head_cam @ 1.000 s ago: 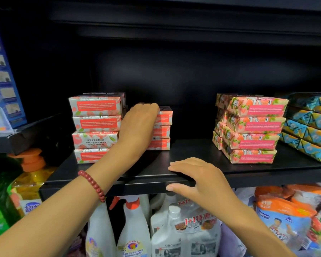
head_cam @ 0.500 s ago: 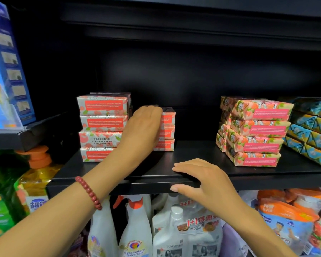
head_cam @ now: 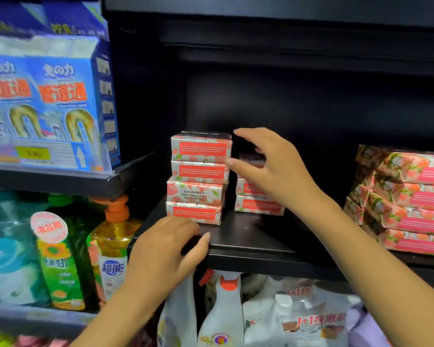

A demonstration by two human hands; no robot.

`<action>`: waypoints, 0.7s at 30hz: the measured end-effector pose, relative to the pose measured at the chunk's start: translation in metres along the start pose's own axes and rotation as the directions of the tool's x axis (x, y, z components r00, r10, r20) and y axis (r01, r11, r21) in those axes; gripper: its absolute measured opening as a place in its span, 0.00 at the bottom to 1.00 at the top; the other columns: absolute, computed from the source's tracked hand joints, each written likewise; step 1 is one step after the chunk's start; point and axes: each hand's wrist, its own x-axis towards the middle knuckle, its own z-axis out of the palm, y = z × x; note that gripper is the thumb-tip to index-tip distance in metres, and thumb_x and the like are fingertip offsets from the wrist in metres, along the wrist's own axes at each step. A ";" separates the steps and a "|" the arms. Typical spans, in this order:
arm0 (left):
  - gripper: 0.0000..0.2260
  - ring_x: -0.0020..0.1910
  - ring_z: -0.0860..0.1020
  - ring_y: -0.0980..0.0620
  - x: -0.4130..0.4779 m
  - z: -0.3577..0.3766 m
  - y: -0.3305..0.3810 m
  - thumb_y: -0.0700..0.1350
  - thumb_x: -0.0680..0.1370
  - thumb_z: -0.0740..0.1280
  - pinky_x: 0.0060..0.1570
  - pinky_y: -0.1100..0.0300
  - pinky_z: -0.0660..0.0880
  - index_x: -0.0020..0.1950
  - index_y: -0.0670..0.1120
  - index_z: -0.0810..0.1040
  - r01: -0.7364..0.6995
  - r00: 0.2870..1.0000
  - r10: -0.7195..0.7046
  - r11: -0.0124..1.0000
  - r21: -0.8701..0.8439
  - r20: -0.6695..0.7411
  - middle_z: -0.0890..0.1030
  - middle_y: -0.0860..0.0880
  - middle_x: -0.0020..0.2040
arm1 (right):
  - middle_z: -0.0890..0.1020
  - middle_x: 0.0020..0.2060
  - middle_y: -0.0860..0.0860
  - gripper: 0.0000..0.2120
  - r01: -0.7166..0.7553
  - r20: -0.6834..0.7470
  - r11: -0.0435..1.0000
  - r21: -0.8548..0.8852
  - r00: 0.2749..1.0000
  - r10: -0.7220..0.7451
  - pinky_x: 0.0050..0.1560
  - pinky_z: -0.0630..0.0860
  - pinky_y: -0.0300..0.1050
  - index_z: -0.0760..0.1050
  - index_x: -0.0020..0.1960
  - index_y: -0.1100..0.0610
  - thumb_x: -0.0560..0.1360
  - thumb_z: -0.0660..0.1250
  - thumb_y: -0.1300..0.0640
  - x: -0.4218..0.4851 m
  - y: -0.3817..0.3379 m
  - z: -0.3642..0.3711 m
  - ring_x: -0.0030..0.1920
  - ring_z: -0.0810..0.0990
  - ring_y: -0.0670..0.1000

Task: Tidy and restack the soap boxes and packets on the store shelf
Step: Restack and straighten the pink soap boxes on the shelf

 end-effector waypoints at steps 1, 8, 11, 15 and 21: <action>0.16 0.37 0.78 0.53 0.000 0.001 -0.001 0.55 0.76 0.59 0.32 0.55 0.76 0.38 0.47 0.80 -0.002 1.000 0.002 1.000 -0.007 -0.007 0.80 0.54 0.36 | 0.72 0.63 0.45 0.29 0.003 0.049 0.999 -0.039 0.999 -0.001 0.61 0.65 0.38 0.66 0.70 0.51 0.72 0.66 0.42 0.011 -0.002 0.005 0.63 0.68 0.43; 0.15 0.36 0.77 0.56 -0.001 0.003 -0.005 0.55 0.76 0.59 0.30 0.58 0.75 0.38 0.49 0.79 -0.038 0.998 0.037 0.999 -0.027 -0.046 0.79 0.55 0.35 | 0.77 0.56 0.49 0.26 0.013 0.171 0.987 -0.163 0.985 0.015 0.52 0.74 0.43 0.66 0.63 0.52 0.72 0.66 0.40 0.036 -0.006 0.034 0.53 0.75 0.48; 0.15 0.35 0.76 0.57 -0.001 0.005 -0.006 0.55 0.76 0.59 0.30 0.60 0.75 0.38 0.49 0.79 -0.041 0.998 0.040 0.999 -0.024 -0.044 0.78 0.55 0.34 | 0.76 0.53 0.48 0.27 0.001 0.147 0.990 -0.143 0.989 0.020 0.46 0.72 0.40 0.66 0.60 0.51 0.68 0.70 0.40 0.041 -0.009 0.033 0.49 0.73 0.46; 0.13 0.39 0.77 0.58 -0.002 0.006 -0.006 0.55 0.75 0.61 0.35 0.62 0.75 0.41 0.50 0.80 -0.029 0.996 0.024 0.998 -0.058 -0.081 0.79 0.56 0.38 | 0.74 0.49 0.43 0.29 -0.154 0.283 0.982 -0.106 0.942 0.179 0.40 0.69 0.33 0.69 0.62 0.51 0.66 0.72 0.40 0.052 -0.015 0.026 0.46 0.75 0.43; 0.16 0.60 0.73 0.59 0.019 -0.003 -0.001 0.50 0.74 0.68 0.58 0.67 0.71 0.60 0.49 0.75 0.017 0.929 -0.169 0.908 -0.419 -0.329 0.76 0.56 0.58 | 0.73 0.47 0.40 0.28 -0.095 0.052 0.995 -0.025 0.994 0.096 0.42 0.65 0.28 0.71 0.59 0.48 0.64 0.70 0.37 0.017 -0.013 0.000 0.44 0.72 0.38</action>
